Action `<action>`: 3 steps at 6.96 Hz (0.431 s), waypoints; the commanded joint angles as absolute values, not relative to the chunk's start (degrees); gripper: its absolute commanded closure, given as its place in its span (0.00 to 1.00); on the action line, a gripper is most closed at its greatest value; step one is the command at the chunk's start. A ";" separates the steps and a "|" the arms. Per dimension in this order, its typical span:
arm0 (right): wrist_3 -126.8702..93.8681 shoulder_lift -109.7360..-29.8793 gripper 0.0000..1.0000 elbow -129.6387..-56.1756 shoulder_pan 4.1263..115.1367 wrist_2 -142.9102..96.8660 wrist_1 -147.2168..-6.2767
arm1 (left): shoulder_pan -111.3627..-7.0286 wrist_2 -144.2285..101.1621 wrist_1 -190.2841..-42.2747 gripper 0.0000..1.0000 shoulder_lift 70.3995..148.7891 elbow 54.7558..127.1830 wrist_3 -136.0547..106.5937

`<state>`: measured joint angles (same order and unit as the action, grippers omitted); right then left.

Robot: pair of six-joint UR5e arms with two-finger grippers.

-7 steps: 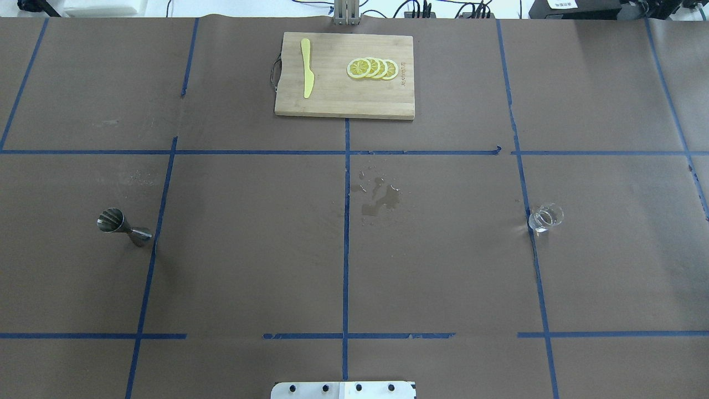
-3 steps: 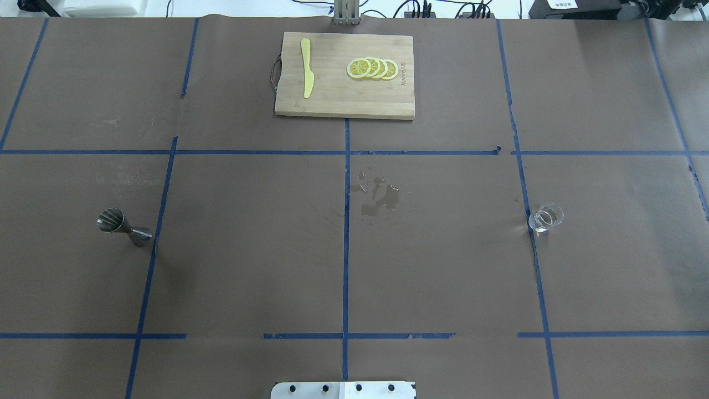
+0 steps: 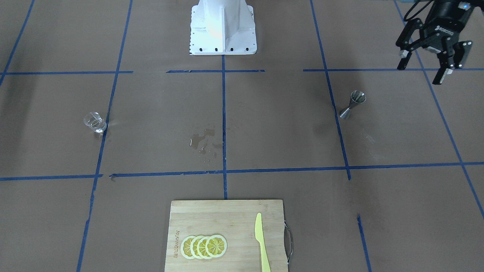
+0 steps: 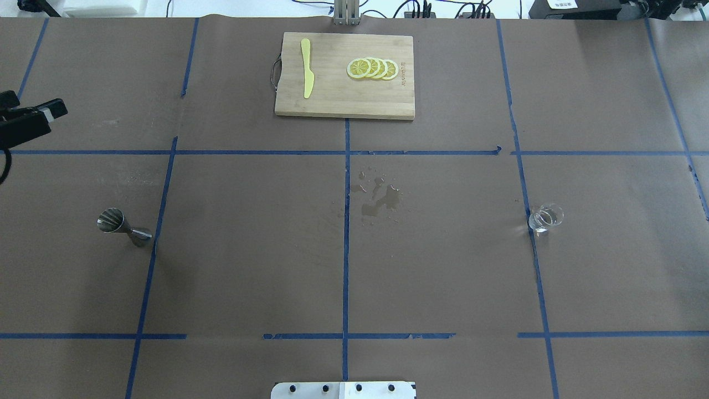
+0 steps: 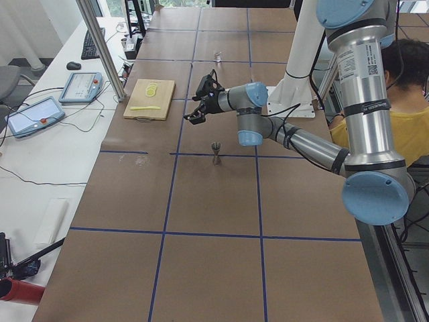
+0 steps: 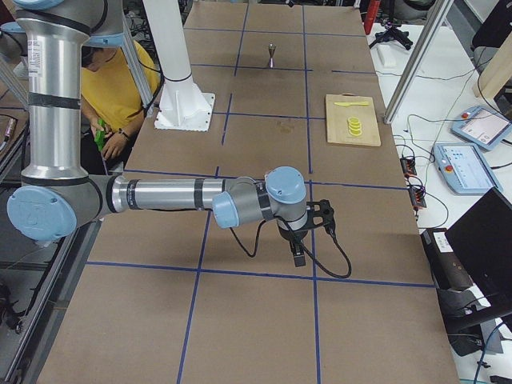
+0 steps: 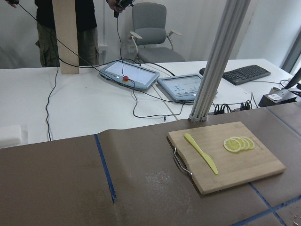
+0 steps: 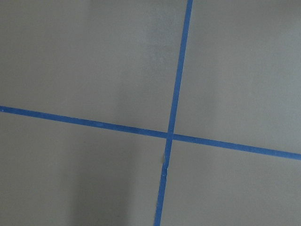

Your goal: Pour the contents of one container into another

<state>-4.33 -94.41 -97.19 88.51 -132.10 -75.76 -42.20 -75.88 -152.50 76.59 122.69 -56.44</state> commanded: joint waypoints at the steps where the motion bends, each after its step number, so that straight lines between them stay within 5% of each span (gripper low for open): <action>1: -4.39 -94.66 0.00 -97.21 88.51 -132.10 -75.67 | -25.99 -48.36 -152.23 0.00 74.45 120.95 -63.08; 3: -4.48 -94.75 0.00 -97.29 88.59 -132.19 -75.76 | -19.81 -35.82 -152.49 0.00 74.71 114.12 -63.28</action>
<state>-4.41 -94.66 -97.23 88.56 -132.12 -75.74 -24.38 -44.12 -152.37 74.66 118.01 -62.81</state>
